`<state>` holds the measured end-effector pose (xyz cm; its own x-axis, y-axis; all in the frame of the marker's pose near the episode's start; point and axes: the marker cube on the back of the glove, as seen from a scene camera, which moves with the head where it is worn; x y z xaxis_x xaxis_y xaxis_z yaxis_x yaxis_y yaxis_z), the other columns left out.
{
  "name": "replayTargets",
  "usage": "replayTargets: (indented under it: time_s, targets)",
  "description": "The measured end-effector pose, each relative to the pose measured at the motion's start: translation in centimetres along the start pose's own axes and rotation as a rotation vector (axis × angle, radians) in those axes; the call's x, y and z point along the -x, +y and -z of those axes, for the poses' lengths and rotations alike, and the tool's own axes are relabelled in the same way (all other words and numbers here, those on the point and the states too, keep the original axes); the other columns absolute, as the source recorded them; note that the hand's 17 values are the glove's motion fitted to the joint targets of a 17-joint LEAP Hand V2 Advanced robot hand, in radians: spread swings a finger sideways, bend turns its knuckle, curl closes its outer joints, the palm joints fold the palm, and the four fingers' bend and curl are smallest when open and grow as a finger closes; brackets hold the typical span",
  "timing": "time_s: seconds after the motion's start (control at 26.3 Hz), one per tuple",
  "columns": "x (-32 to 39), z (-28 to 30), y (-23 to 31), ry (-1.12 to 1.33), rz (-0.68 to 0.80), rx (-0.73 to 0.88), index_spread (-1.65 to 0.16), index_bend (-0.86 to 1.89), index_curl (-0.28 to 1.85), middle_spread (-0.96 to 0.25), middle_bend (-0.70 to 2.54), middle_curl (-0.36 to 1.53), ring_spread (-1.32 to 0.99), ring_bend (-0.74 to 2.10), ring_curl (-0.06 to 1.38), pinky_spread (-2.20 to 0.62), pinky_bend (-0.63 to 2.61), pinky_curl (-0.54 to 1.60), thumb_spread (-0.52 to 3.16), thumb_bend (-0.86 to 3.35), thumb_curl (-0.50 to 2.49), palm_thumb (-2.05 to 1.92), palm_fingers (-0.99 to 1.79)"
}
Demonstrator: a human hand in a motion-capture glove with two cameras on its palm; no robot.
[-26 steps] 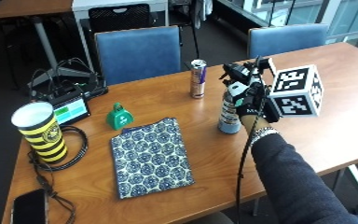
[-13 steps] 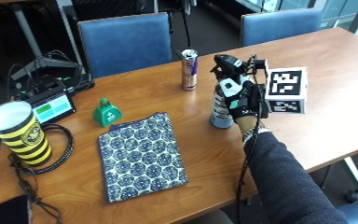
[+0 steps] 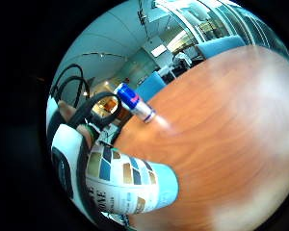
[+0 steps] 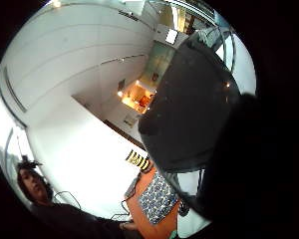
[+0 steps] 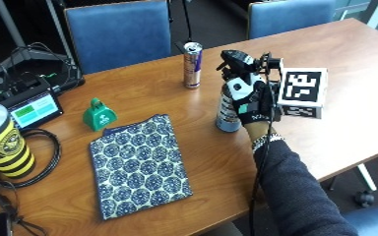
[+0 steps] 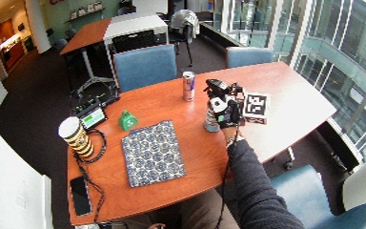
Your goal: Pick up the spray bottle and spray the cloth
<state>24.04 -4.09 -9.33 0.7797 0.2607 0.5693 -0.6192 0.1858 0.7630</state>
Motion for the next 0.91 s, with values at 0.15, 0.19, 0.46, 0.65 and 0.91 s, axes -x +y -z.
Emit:
replayTargets:
  time_s: [0.15, 0.19, 0.46, 0.65, 0.91]
  targets:
    - [-0.2, 0.4, 0.6, -0.002, 0.002, -0.011, -0.29, 0.31, 0.46, -0.24, 0.38, 0.46, -0.21, 0.53, 0.42, -0.2, 0.4, 0.37, 0.65, -0.03, 0.57, 0.88, 1.34]
    - [-0.4, 0.4, 0.7, 0.0, 0.002, -0.01, -0.29, 0.31, 0.47, -0.24, 0.39, 0.46, -0.2, 0.53, 0.42, -0.2, 0.4, 0.37, 0.65, -0.03, 0.58, 0.88, 1.34]
    - [-2.4, -1.4, 1.5, -0.009, -0.031, 0.072, -0.29, 0.31, 0.49, -0.24, 0.39, 0.46, -0.21, 0.54, 0.42, -0.19, 0.41, 0.37, 0.63, -0.03, 0.61, 0.88, 1.33]
    - [-2.0, -1.4, 1.1, 0.022, -0.02, 0.154, -0.29, 0.31, 0.5, -0.24, 0.4, 0.47, -0.21, 0.54, 0.43, -0.18, 0.4, 0.37, 0.62, -0.03, 0.62, 0.88, 1.33]
    - [3.2, -0.3, -3.3, 0.093, 0.128, 0.362, -0.29, 0.3, 0.51, -0.23, 0.4, 0.47, -0.21, 0.54, 0.43, -0.18, 0.4, 0.37, 0.61, -0.03, 0.64, 0.87, 1.32]
